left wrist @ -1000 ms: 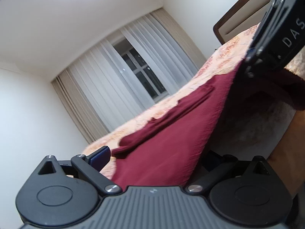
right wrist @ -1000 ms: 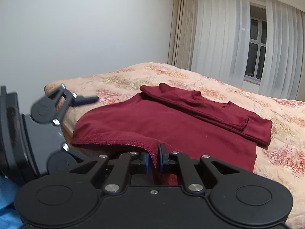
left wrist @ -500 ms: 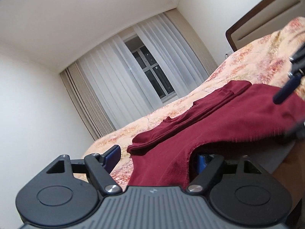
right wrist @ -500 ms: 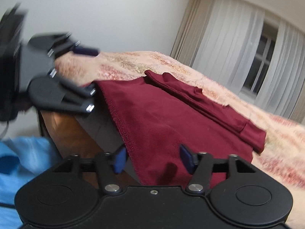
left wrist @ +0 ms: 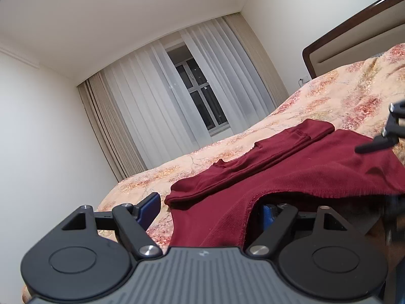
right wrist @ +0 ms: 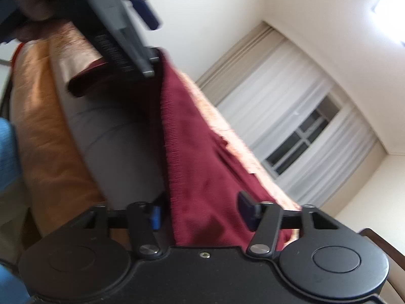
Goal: Fold small clothes
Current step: 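Lift the hem with the right gripper while the left gripper closes on the hem, then fold the held hem with both grippers over the body toward the collar, release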
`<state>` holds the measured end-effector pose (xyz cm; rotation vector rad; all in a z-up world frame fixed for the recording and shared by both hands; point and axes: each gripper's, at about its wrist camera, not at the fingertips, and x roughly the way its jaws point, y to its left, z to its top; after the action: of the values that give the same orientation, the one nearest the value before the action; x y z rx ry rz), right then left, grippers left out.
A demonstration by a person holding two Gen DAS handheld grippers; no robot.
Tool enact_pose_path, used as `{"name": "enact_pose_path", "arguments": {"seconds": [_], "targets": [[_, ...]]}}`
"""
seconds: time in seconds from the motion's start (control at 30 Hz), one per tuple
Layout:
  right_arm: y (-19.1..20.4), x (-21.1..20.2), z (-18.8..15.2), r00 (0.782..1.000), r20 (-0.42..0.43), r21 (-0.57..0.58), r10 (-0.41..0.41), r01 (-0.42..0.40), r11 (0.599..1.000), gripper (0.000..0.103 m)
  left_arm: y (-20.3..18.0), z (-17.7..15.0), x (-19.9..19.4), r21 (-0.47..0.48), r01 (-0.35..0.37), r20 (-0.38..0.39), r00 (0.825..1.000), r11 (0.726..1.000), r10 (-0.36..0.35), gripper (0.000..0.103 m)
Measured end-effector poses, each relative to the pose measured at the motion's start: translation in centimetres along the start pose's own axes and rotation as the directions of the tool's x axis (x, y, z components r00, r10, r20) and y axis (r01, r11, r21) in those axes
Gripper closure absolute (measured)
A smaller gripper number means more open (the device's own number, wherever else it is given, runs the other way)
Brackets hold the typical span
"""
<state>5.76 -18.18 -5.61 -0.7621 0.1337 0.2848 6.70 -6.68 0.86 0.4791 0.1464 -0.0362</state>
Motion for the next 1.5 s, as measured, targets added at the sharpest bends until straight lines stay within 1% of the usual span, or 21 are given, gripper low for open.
{"name": "enact_pose_path", "arguments": {"seconds": [0.03,0.1,0.13,0.2,0.3,0.37,0.43,0.47,0.53,0.6,0.63,0.67,0.77,0.83,0.93,0.97,1.03,1.13,1.23,1.33,1.5], "targets": [[-0.5,-0.2,0.1,1.0,0.013,0.018,-0.007,0.007,1.0,0.066,-0.1,0.0,0.0,0.004,-0.001,0.001,1.0,1.0,0.001,0.021],[-1.5,-0.7,0.3,0.999,0.04,0.055,-0.013,0.011,0.998,0.075,-0.1,-0.2,-0.2,0.011,-0.003,0.003,1.0,1.0,0.003,0.021],[-1.9,-1.0,0.5,0.998,0.057,0.065,-0.022,0.018,0.998,0.081,-0.2,-0.2,-0.3,0.013,-0.002,0.003,1.0,1.0,0.002,0.021],[-2.6,-1.4,0.8,0.996,0.083,0.077,-0.035,0.029,0.997,0.091,-0.3,-0.4,-0.4,0.016,0.0,0.006,1.0,1.0,0.0,0.021],[-3.6,-1.5,1.3,0.995,0.095,0.111,-0.025,0.014,0.994,0.094,-0.7,-1.0,-0.6,0.034,0.009,0.003,1.0,0.999,-0.009,0.022],[-4.0,-1.6,1.4,0.995,0.1,0.129,-0.019,0.006,0.992,0.095,-1.1,-1.4,-0.5,0.048,0.016,-0.015,1.0,0.999,-0.015,0.027],[-4.2,-1.7,1.6,0.994,0.105,0.137,-0.023,0.008,0.991,0.096,-1.3,-2.0,-0.5,0.059,0.026,-0.032,0.999,0.998,-0.024,0.038],[-4.3,-1.8,1.7,0.994,0.106,0.141,-0.022,0.007,0.99,0.096,-1.5,-2.3,-0.5,0.067,0.03,-0.042,0.999,0.997,-0.027,0.042],[-4.7,-1.8,1.8,0.994,0.111,0.151,-0.019,0.003,0.989,0.096,-1.6,-2.8,-0.6,0.079,0.04,-0.059,0.998,0.996,-0.035,0.055],[-4.6,-2.1,2.0,0.994,0.11,0.146,-0.018,0.002,0.989,0.096,-1.7,-3.2,-0.9,0.098,0.043,-0.066,0.997,0.994,-0.036,0.061],[-4.6,-2.4,1.9,0.994,0.108,0.142,-0.018,0.002,0.99,0.096,-1.7,-3.4,-1.1,0.112,0.038,-0.062,0.998,0.993,-0.032,0.062],[-4.5,-2.5,1.9,0.994,0.105,0.138,-0.015,0.0,0.99,0.096,-1.7,-3.6,-1.3,0.132,0.028,-0.053,0.998,0.991,-0.022,0.065],[-4.4,-2.4,1.9,0.996,0.091,0.136,-0.001,-0.011,0.991,0.095,-1.8,-4.2,-2.1,0.18,-0.006,-0.023,1.0,0.984,0.011,0.068],[-4.3,-2.2,1.7,0.997,0.077,0.136,0.011,-0.021,0.991,0.094,-1.5,-4.3,-2.3,0.181,-0.005,-0.019,1.0,0.984,0.009,0.085],[-3.9,-2.2,1.9,0.998,0.054,0.139,0.022,-0.029,0.99,0.092,-1.1,-4.1,-2.4,0.174,0.011,-0.022,1.0,0.985,-0.007,0.096],[-3.8,-2.2,1.9,0.998,0.049,0.14,0.025,-0.032,0.99,0.092,-1.0,-4.0,-2.5,0.175,0.014,-0.018,1.0,0.984,-0.012,0.098],[-3.8,-2.1,1.9,0.998,0.045,0.141,0.038,-0.044,0.989,0.096,-1.1,-3.8,-2.8,0.181,0.02,0.0,1.0,0.983,-0.021,0.098],[-3.6,-2.3,2.0,0.998,0.048,0.132,0.043,-0.049,0.99,0.098,-1.0,-3.5,-3.5,0.199,0.033,0.025,0.999,0.979,-0.039,0.099],[-3.9,-2.9,1.9,0.997,0.051,0.122,0.059,-0.065,0.99,0.099,-0.5,-3.4,-4.1,0.211,0.039,0.047,0.998,0.977,-0.05,0.099],[-3.9,-4.2,1.8,0.996,0.053,0.108,0.066,-0.072,0.992,0.099,0.2,-3.3,-4.6,0.202,0.052,0.076,0.995,0.978,-0.068,0.099],[-4.8,-5.7,2.5,0.995,0.054,0.135,0.083,-0.09,0.987,0.099,0.9,-2.4,-6.4,0.199,0.1,0.107,0.987,0.975,-0.123,0.099]]}}
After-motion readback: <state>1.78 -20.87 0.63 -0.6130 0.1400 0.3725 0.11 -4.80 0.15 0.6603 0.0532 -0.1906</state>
